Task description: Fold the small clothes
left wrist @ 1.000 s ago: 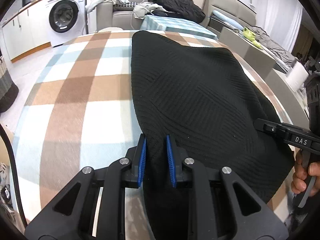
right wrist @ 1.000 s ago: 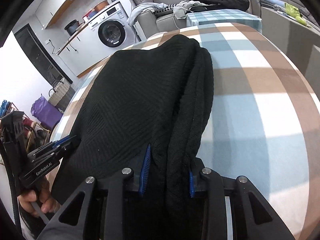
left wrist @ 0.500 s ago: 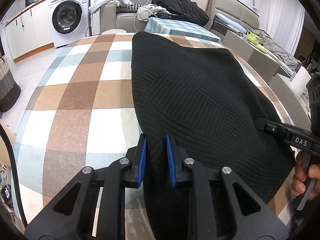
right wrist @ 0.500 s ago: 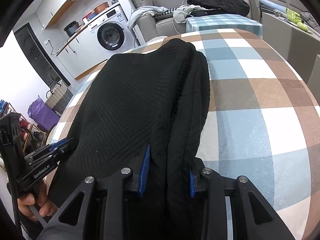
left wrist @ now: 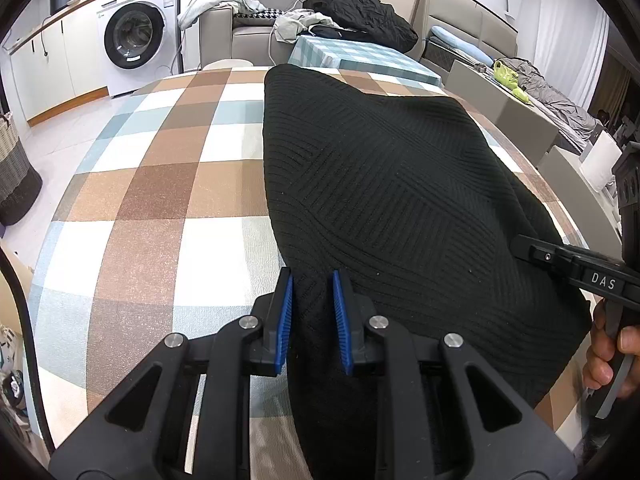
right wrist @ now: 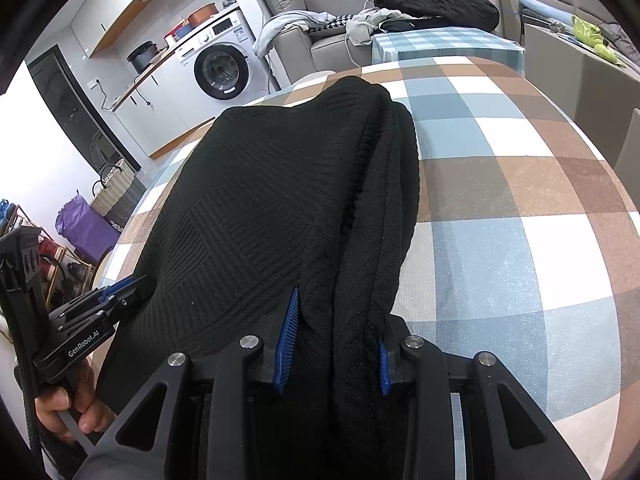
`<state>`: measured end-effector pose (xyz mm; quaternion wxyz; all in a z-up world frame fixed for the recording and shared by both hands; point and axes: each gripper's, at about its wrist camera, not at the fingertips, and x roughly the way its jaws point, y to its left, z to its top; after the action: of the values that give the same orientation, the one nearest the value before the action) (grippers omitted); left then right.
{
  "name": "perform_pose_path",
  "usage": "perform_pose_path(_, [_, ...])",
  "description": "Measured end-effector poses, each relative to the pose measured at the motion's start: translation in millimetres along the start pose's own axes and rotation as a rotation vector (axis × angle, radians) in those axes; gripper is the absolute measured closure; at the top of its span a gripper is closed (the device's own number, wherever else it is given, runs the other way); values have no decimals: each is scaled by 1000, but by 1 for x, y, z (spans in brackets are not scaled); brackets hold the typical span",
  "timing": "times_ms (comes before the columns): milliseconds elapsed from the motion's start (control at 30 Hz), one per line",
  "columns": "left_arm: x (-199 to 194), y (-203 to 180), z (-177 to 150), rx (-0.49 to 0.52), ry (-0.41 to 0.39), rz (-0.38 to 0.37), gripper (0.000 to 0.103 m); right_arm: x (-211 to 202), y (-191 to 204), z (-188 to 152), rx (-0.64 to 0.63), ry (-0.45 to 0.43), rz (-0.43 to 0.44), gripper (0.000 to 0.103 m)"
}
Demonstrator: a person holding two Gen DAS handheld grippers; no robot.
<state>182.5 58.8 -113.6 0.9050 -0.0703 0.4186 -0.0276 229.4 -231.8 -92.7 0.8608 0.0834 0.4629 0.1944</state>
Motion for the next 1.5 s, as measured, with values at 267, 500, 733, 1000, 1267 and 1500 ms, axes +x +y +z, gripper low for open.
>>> perform_pose_path(267, [-8,-2,-7,3,0,9,84,-14,-7,-8,4,-3,17,58])
perform_pose_path(500, [-29,-6,-31,-7,-8,21,54,-44,-12,-30,-16,0,57,52])
perform_pose_path(733, [-54,-11,-52,-22,-28,11,41,-57,-11,-49,-47,4,78,46])
perform_pose_path(1000, [-74,-24,-61,12,-70,39,23,-61,-7,-52,-84,-33,80,29])
perform_pose_path(1267, [-70,-27,-75,23,-28,13,23,-45,-13,-58,-40,12,109,29])
perform_pose_path(1500, [-62,-34,-76,58,7,-34,36,-41,-2,-61,-84,12,100,52])
